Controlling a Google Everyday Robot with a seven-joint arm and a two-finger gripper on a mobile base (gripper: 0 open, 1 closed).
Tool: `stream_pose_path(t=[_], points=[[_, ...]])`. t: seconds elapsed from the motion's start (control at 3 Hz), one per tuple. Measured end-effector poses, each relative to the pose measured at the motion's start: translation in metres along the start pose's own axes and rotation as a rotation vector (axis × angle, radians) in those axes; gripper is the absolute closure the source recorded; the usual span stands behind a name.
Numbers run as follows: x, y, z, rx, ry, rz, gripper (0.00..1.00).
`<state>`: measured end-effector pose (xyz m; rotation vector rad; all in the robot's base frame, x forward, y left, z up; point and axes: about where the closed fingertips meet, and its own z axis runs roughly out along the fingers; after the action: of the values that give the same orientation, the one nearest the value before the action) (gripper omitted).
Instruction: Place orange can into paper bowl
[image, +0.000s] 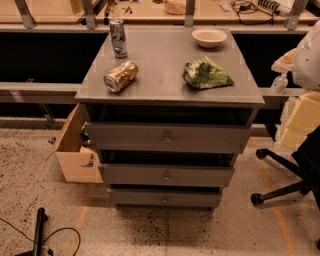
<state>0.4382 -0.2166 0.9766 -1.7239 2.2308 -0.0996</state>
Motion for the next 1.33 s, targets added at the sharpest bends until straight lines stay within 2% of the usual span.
stream_pose_path(t=[0.33,0.67,1.0,1.33], points=[[0.0,0.0,0.0,0.0,0.0,0.0,0.0],[-0.006,-0.004,-0.001,0.024,0.019,-0.042,0.0],[-0.035,-0.022,0.011,0.04,0.066,-0.198,0.0],[-0.087,-0.059,0.027,0.059,0.126,-0.421,0.0]])
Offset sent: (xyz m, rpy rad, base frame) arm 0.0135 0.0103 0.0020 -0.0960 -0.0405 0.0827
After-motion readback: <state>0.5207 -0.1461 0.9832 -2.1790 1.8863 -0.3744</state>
